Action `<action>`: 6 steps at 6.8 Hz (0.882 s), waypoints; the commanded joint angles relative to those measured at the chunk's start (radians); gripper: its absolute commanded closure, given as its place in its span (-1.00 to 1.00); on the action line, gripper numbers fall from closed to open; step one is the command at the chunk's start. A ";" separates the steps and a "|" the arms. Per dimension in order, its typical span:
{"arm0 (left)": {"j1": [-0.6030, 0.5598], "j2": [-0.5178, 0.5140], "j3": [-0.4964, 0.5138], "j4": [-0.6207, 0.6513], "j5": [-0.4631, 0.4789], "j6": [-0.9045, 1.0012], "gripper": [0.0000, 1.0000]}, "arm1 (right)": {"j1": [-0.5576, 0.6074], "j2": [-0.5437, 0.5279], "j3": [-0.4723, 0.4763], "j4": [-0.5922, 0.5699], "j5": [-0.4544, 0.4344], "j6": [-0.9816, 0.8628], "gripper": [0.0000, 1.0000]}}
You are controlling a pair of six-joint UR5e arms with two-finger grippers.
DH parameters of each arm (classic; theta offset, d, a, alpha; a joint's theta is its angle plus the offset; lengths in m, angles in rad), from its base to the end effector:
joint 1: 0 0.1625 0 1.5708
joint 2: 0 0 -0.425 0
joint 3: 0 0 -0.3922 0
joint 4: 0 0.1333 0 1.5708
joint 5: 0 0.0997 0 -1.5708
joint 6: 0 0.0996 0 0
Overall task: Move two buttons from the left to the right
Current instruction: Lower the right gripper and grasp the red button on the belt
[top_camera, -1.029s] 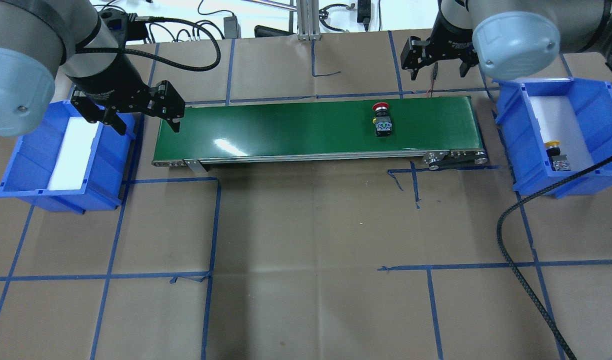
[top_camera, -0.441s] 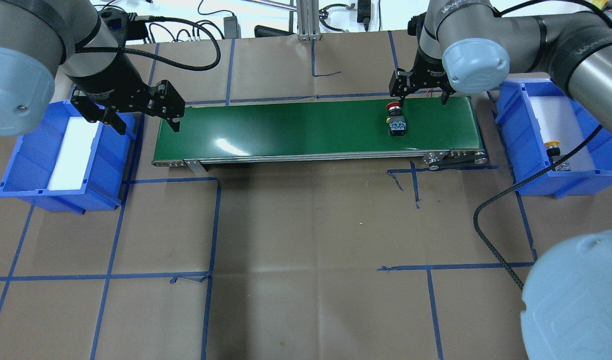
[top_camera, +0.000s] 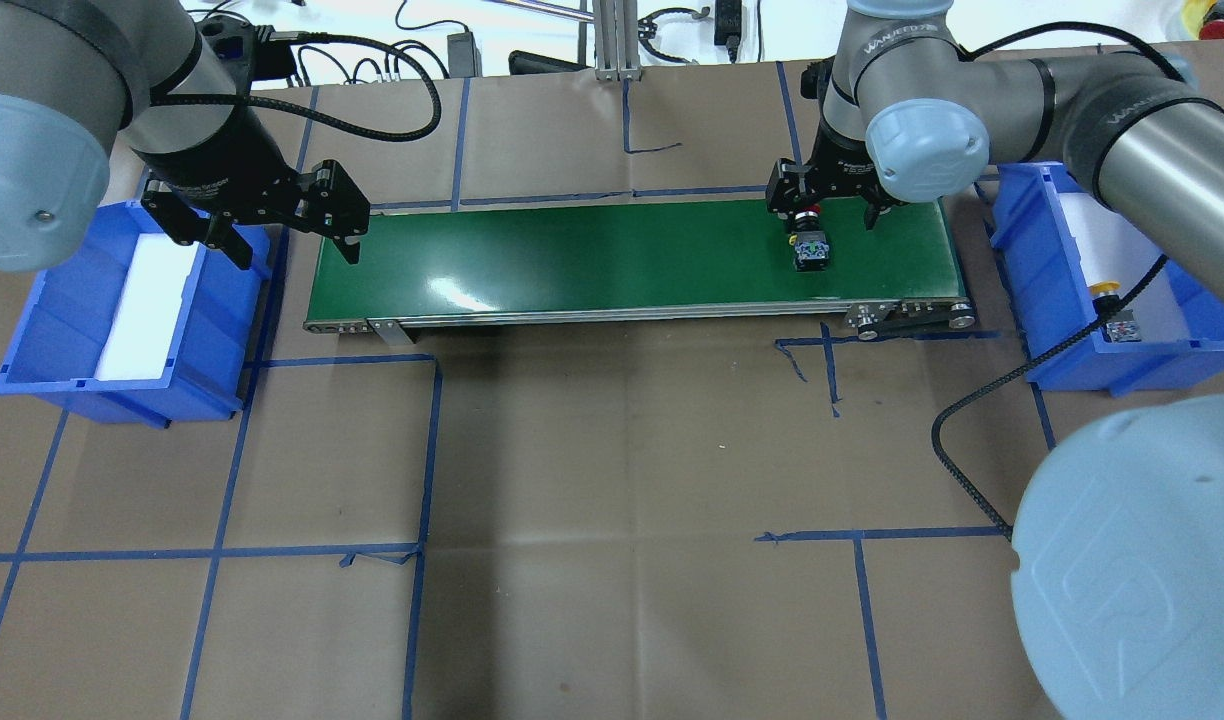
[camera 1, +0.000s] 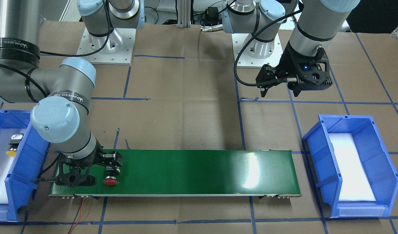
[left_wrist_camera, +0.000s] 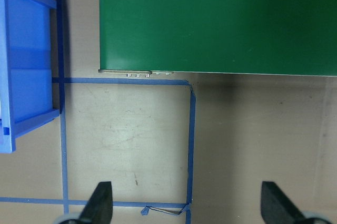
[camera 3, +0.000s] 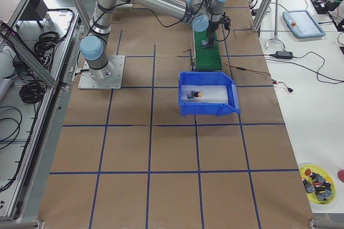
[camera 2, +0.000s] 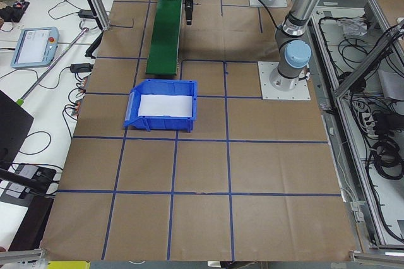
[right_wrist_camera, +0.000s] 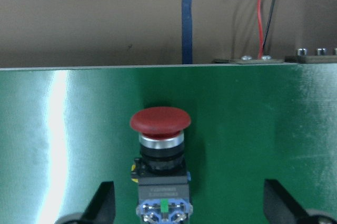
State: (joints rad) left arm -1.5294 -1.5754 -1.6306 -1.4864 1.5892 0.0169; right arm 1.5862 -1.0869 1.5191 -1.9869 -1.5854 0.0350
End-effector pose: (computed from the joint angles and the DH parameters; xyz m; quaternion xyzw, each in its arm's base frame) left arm -0.1109 -0.5000 0.4647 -0.0123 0.9998 -0.0097 0.0095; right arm 0.1419 -0.6498 0.2732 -0.0097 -0.9999 -0.0079 0.0075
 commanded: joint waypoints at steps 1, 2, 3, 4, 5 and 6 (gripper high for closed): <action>0.000 0.000 0.000 0.000 0.000 0.000 -1.00 | -0.002 0.039 0.003 -0.004 0.015 -0.001 -0.97; 0.000 0.000 0.000 0.000 0.000 0.000 -1.00 | -0.005 0.050 0.001 -0.006 0.015 -0.003 -0.73; 0.000 0.000 0.000 0.000 0.000 0.000 -1.00 | -0.008 0.048 0.000 -0.003 0.015 -0.003 -0.05; 0.000 0.000 0.000 0.000 0.000 0.000 -1.00 | -0.021 0.042 -0.013 0.006 0.012 -0.006 0.73; 0.000 0.000 0.000 0.000 0.000 0.000 -1.00 | -0.038 0.029 -0.017 0.008 0.007 -0.042 0.90; 0.000 0.002 0.000 0.000 0.000 0.000 -1.00 | -0.064 -0.009 -0.034 0.014 0.004 -0.123 0.92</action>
State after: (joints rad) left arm -1.5294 -1.5751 -1.6306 -1.4864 1.5892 0.0169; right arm 1.5484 -1.0629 1.5005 -1.9789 -1.5774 -0.0159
